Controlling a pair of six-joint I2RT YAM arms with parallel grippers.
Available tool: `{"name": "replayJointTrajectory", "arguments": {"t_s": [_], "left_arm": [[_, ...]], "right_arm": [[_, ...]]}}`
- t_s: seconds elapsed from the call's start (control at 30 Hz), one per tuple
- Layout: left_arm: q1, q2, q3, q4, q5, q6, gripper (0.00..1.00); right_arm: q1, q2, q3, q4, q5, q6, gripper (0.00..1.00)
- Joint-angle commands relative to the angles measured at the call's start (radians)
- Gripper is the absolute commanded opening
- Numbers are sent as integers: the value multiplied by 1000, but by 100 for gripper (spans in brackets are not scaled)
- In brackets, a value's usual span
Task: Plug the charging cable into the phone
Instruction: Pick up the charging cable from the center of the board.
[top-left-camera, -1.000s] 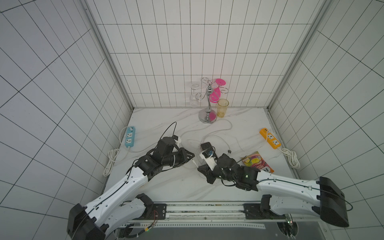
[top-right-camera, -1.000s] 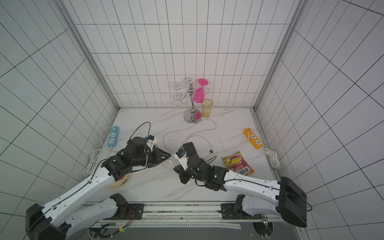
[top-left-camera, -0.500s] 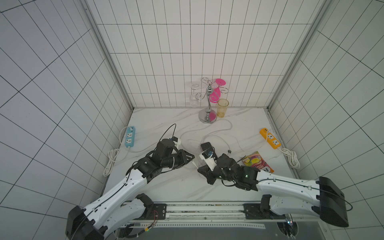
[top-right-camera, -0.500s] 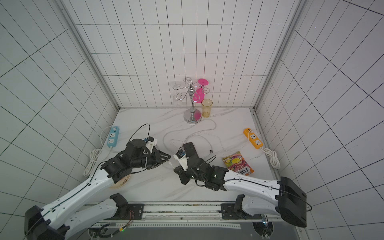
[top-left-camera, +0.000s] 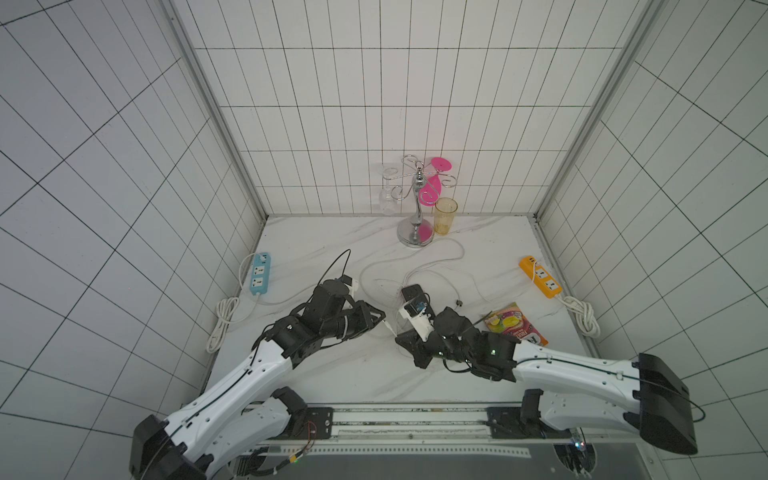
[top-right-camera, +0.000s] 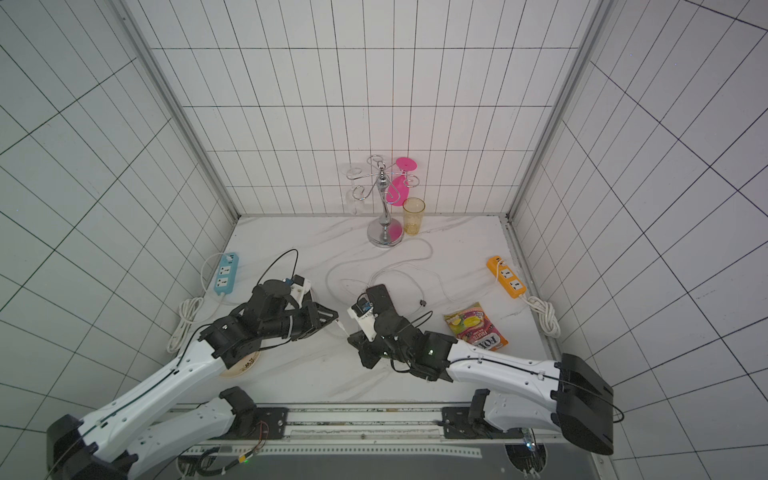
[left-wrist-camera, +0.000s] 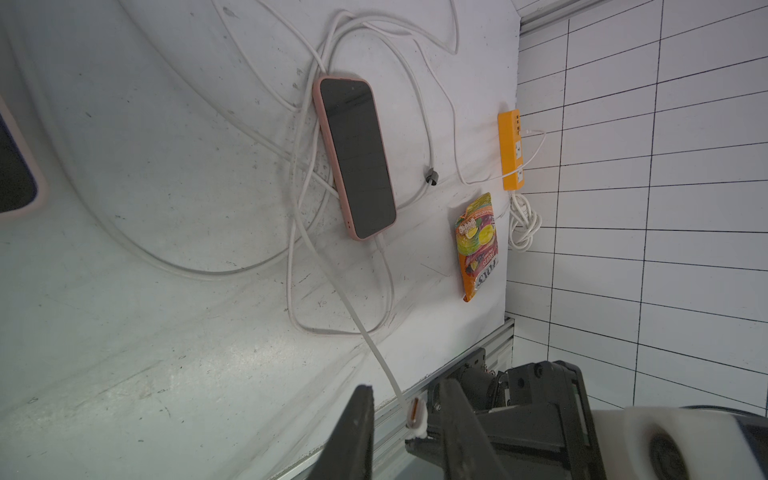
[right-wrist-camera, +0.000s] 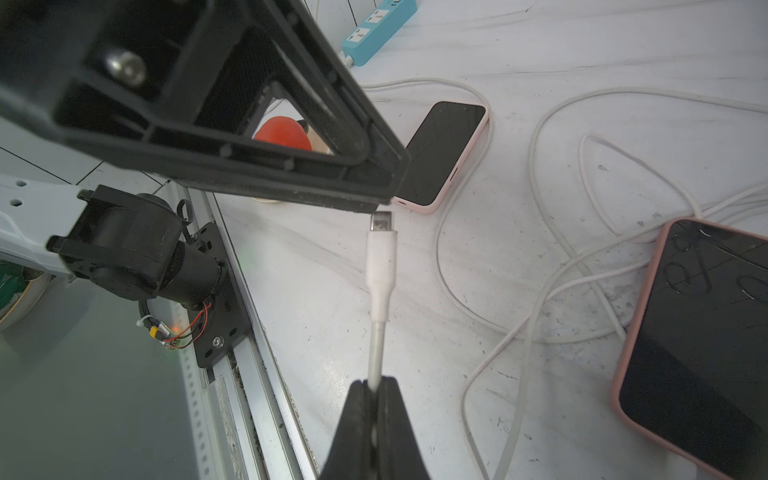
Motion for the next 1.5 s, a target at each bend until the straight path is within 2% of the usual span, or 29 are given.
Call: {"name": "replayJointTrajectory", "arguments": {"t_s": [0.0,0.4,0.53,0.6,0.67,0.77,1.0,1.47], "left_arm": [[-5,6,-7,34,24,11,26],[-38,31,-5,50,45,11,20],[-39,35,3,48,43,12,10],[-41,36,9,43,37,13,8],[-40,38,12,40,33,14,9],[-40,36,14,35,26,15,16],[-39,19,14,25,5,12,27],[-38,12,16,21,1,8,11]], "right_arm": [[-9,-4,28,11,-9,10,0],[-9,10,47,5,-19,2,0],[-8,10,47,3,-21,1,0],[-9,10,48,3,-22,-1,0],[-9,10,46,-2,-23,-2,0],[-8,7,39,-1,-24,-1,0],[-9,-4,27,-2,-18,1,0],[-9,-4,18,1,-27,12,0]]}}
